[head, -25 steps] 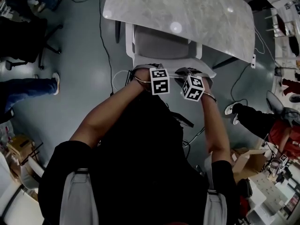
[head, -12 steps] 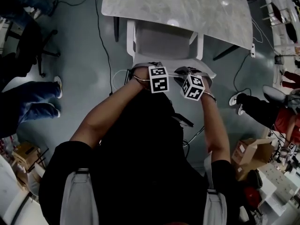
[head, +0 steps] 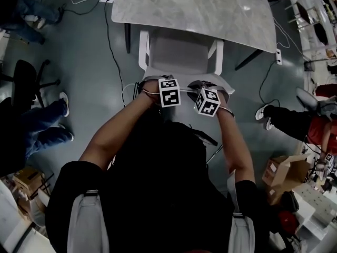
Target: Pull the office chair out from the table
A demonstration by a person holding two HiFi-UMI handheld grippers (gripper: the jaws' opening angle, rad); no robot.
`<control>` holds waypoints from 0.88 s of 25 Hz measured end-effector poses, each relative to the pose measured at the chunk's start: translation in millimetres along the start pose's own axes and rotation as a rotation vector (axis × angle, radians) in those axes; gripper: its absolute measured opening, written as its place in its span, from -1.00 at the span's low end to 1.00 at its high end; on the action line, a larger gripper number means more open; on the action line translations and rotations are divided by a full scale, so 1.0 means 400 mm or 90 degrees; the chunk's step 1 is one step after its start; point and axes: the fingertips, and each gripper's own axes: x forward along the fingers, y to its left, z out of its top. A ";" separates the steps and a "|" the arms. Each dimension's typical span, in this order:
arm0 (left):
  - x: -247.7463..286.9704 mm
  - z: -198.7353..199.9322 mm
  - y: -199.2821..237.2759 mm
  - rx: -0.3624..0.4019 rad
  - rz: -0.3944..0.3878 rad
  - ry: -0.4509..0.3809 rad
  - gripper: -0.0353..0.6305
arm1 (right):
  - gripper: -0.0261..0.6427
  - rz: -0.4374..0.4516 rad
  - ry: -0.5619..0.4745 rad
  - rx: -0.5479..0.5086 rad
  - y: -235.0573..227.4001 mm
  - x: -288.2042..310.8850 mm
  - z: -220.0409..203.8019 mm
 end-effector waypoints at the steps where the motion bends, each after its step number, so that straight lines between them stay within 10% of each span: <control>1: 0.000 0.001 -0.010 0.001 -0.002 0.002 -0.58 | -0.63 0.000 -0.002 0.001 0.009 -0.002 -0.001; 22: 0.008 0.014 -0.281 -0.007 -0.001 0.000 -0.59 | -0.63 0.020 -0.014 -0.025 0.267 -0.052 -0.022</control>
